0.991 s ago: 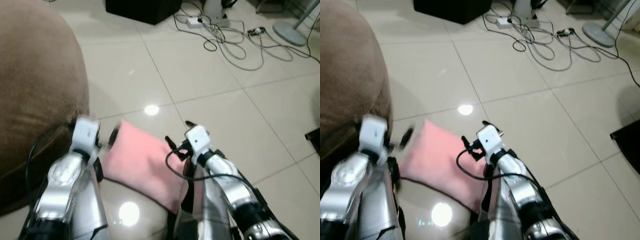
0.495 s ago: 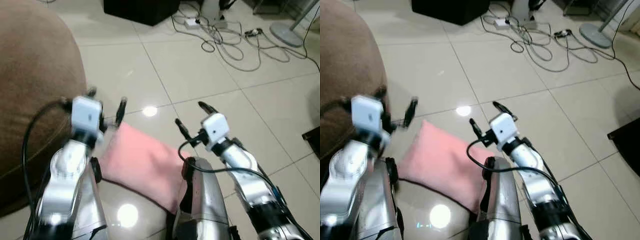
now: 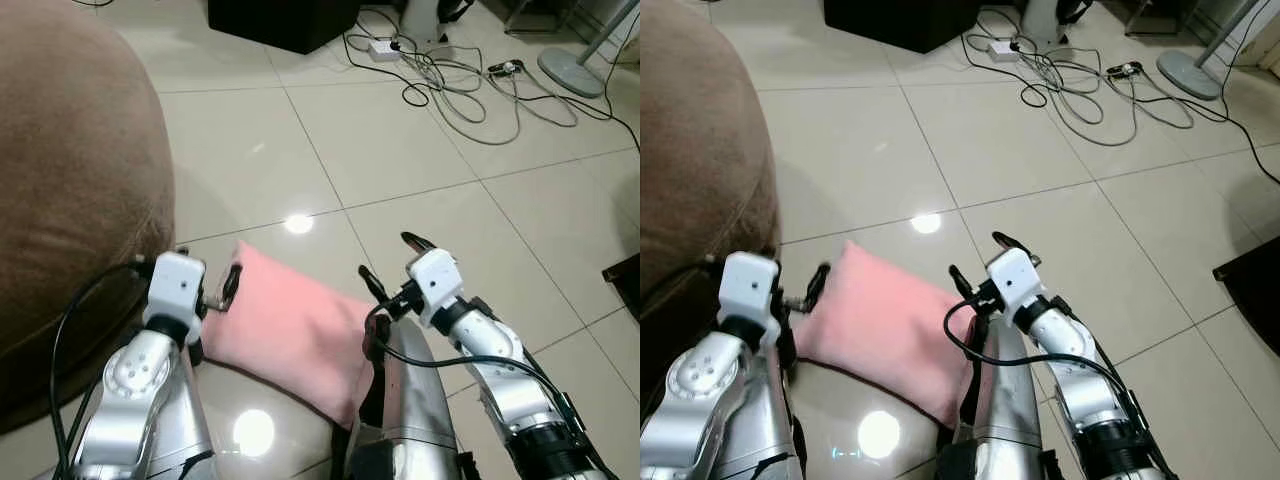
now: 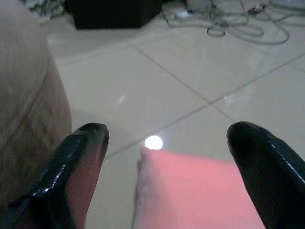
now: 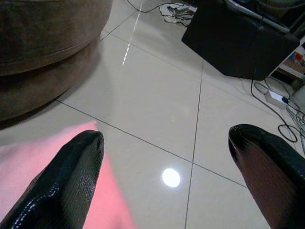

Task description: Move the pillow to the sofa from floor

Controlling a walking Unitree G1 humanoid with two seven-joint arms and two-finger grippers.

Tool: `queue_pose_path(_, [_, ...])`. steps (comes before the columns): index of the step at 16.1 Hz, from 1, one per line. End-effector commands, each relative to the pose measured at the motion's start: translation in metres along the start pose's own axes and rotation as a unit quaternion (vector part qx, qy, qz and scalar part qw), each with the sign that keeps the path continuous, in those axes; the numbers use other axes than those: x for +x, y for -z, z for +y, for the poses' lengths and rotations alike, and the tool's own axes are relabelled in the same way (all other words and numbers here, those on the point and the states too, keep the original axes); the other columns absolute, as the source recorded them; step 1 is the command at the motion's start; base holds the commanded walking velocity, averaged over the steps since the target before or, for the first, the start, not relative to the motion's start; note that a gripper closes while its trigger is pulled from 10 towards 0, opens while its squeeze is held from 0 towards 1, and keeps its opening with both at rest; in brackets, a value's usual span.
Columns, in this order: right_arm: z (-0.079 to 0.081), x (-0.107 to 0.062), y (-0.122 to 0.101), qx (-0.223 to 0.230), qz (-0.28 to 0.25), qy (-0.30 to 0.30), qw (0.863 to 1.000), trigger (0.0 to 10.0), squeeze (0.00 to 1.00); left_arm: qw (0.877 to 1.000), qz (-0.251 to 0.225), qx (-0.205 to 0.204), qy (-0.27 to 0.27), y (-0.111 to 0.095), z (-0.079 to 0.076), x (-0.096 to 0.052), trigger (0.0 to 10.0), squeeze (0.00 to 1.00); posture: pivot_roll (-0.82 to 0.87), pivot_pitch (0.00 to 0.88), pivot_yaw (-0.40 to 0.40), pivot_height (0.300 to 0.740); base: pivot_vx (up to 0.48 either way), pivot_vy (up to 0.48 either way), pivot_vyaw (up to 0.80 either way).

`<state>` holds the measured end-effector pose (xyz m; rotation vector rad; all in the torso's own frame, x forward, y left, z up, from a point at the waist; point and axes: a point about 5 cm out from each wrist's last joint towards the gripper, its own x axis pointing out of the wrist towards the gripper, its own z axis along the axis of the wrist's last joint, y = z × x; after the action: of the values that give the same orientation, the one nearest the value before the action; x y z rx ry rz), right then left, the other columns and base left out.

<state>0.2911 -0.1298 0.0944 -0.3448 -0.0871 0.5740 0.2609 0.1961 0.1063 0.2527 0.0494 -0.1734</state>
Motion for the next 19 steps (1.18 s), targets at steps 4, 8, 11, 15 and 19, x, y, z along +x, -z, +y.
queue_pose_path(4, [0.0009,-0.0047,0.0091,0.005,0.027,-0.005,1.000,10.0,0.00,0.999,0.008,-0.008,0.035,0.0066,-0.0144,-0.0009,10.0,1.00,0.13,0.206,-0.253,0.449,0.000,0.000,0.00])
queue_pose_path(8, [0.0026,-0.0043,0.0087,0.005,0.029,-0.006,1.000,10.0,0.00,0.999,0.001,-0.005,0.045,0.0041,-0.0162,0.0017,10.0,1.00,0.12,0.213,-0.254,0.449,0.000,0.000,0.00])
queue_pose_path(11, [0.0051,-0.0026,0.0088,0.005,0.029,-0.008,1.000,10.0,0.00,0.998,0.005,-0.006,0.054,0.0063,-0.0175,0.0017,10.0,1.00,0.12,0.213,-0.248,0.449,0.000,0.000,0.00])
queue_pose_path(15, [0.0069,-0.0004,0.0082,0.004,0.030,-0.010,1.000,10.0,0.00,0.999,0.006,-0.002,0.052,0.0067,-0.0163,0.0024,10.0,1.00,0.13,0.214,-0.249,0.449,0.000,0.000,0.00])
queue_pose_path(19, [0.0064,0.0014,0.0082,0.005,0.034,-0.014,0.999,10.0,0.00,0.999,0.016,0.003,0.050,0.0084,-0.0156,0.0030,10.0,1.00,0.13,0.216,-0.256,0.449,0.000,0.000,0.00])
